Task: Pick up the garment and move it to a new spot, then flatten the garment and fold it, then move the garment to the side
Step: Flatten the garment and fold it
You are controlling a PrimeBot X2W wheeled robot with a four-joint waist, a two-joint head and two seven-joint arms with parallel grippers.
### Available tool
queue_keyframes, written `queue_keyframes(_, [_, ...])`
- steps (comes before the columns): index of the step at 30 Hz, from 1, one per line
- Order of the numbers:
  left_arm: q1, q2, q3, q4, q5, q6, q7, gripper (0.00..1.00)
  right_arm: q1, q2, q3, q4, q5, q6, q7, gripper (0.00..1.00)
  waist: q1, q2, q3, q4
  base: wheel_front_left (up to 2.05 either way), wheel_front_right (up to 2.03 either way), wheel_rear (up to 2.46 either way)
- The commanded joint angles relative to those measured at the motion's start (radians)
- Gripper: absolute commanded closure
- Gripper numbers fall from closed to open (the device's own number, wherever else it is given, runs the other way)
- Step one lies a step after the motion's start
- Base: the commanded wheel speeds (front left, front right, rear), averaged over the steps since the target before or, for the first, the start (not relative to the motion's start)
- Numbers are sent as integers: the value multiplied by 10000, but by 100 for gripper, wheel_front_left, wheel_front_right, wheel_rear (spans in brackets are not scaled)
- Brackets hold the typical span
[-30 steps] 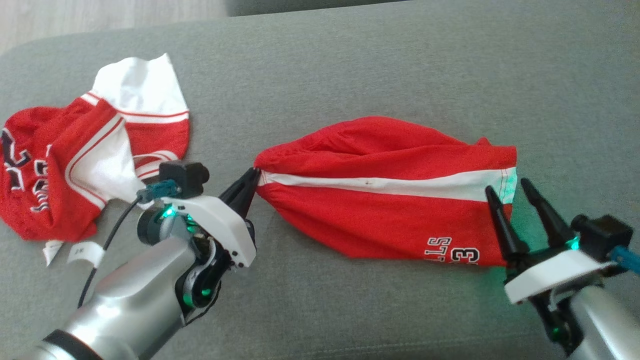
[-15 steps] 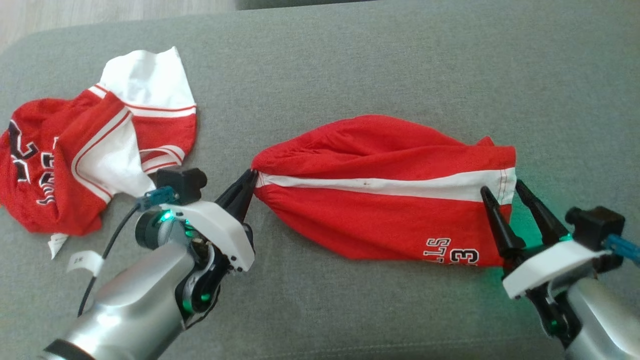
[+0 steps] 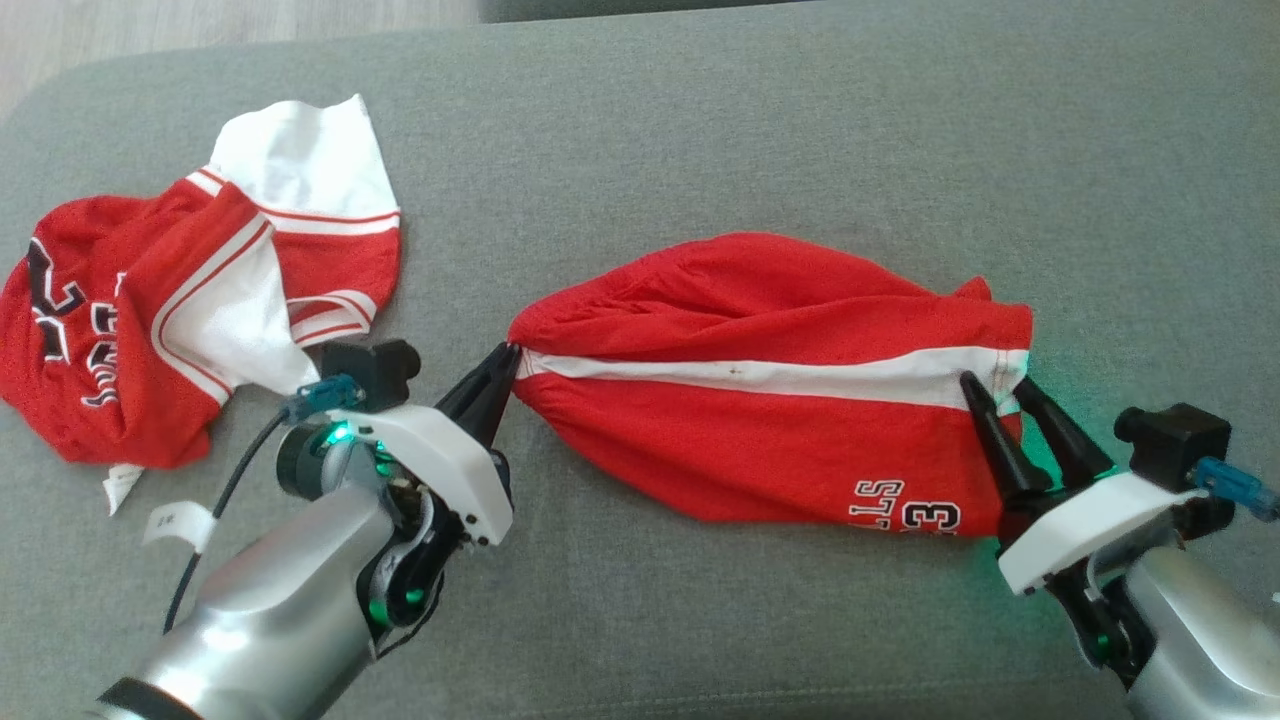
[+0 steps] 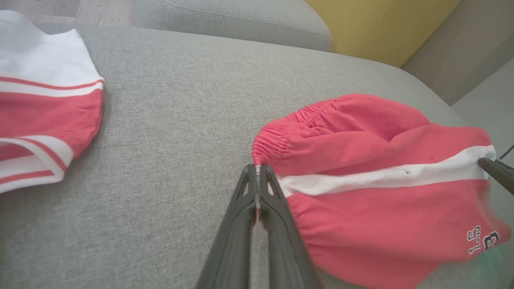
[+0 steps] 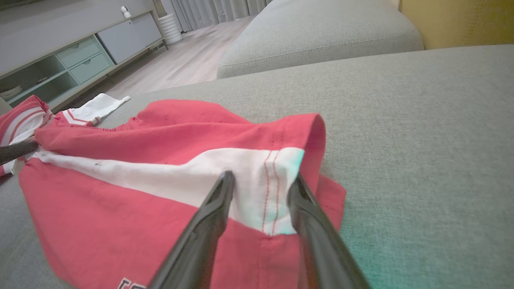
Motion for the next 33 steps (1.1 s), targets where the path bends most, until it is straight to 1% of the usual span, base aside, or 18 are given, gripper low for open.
queue_keyframes(1, [-259,203,497,-137,111,-32,-123,100,-214,-272,176,-145,165,75,-150,58,0,0,-25,-20,0,0,0])
queue_keyframes(2, [-253,200,510,-124,124,-38,-123,100,-234,-287,206,-133,176,75,-159,83,0,0,-32,-21,0,0,0])
queue_keyframes(3, [-253,200,510,-124,124,-38,-123,100,-234,-287,206,-133,176,75,-159,83,0,0,-32,-21,0,0,0])
queue_keyframes(4, [-249,196,520,-112,138,-47,-124,100,-256,-310,259,-133,161,75,-168,100,0,0,-41,-19,0,0,0])
queue_keyframes(8, [-273,202,621,-94,248,-74,-124,100,-363,-415,296,-201,155,75,-198,100,0,0,-112,-14,0,0,0])
queue_keyframes(14, [-806,363,1163,-694,709,-135,-124,100,-989,-776,-409,-862,141,75,-221,100,0,0,-144,-147,0,0,0])
queue_keyframes(18, [-2084,542,1457,-1239,871,-281,204,100,-2348,-1394,-882,-1413,260,75,-89,100,0,0,113,-311,0,0,0])
queue_keyframes(21, [-3613,411,1635,-1437,1029,-454,797,100,-3894,-1873,-1193,-1648,352,75,260,100,0,0,581,-382,0,0,0])
queue_keyframes(24, [-5434,39,1693,-1182,1529,-608,1150,100,-5688,-2287,-1338,-1566,408,75,757,100,0,0,1275,-443,0,0,0])
queue_keyframes(26, [-6591,-451,1814,-695,1759,-679,1149,100,-6970,-2559,-1358,-1356,346,75,952,100,0,0,1756,-456,0,0,0])
queue_keyframes(30, [-8508,-1502,2142,644,2204,-785,460,100,-9298,-2912,-1287,-642,172,75,859,100,0,0,2530,-554,0,0,0])
queue_keyframes(33, [-9482,-2080,2386,1528,2626,-893,20,100,-10521,-3106,-1155,-292,28,75,561,100,0,0,2926,-614,0,0,0])
